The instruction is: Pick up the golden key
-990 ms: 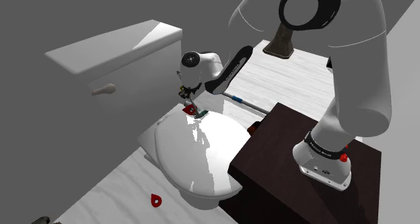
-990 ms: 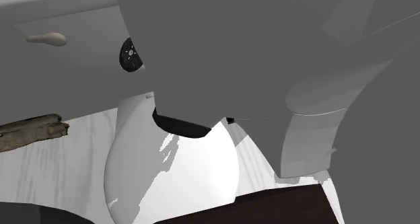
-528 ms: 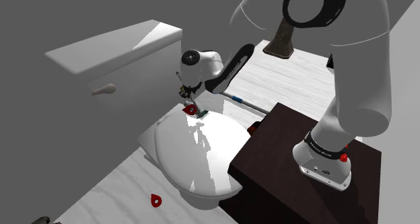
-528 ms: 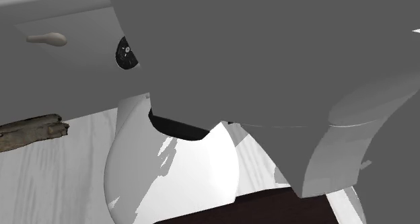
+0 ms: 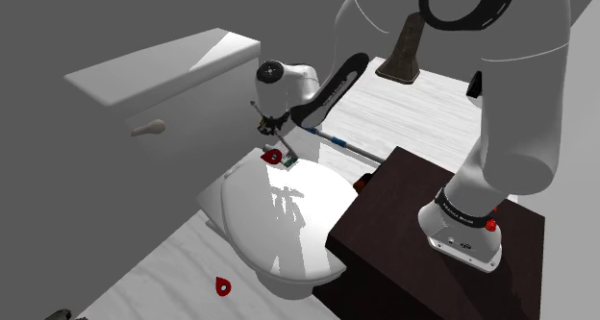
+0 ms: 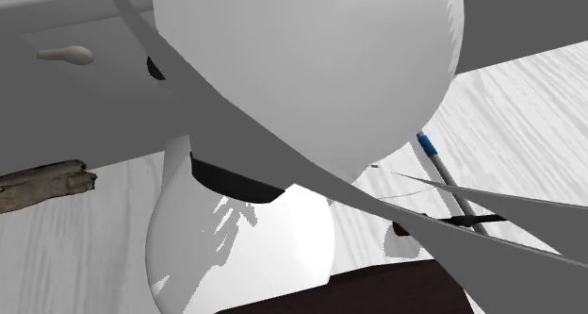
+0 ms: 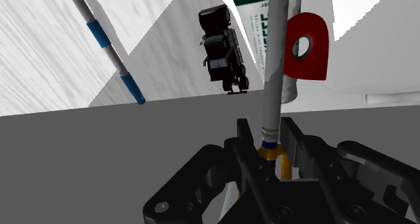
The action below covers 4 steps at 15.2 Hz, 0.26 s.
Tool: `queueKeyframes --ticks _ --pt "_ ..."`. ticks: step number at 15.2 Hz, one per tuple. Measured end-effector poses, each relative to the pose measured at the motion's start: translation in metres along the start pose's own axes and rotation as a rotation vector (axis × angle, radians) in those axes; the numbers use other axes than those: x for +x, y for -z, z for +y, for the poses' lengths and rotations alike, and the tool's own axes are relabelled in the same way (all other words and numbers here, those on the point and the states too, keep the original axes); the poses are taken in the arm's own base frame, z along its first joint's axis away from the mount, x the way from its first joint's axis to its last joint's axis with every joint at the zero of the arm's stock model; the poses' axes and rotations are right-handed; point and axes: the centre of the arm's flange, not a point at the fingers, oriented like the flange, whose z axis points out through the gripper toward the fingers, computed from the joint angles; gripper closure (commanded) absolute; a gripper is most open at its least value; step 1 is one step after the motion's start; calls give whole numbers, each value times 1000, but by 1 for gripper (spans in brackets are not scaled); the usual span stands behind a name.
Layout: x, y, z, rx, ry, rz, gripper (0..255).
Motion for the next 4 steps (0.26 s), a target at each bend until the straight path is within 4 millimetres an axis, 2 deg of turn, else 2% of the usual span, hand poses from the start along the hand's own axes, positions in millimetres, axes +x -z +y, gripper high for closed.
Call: queueKeyframes --ticks 3,4 --pt "5 15 16 -89 -8 -43 255" --pt "7 13 20 -104 -10 -51 255"
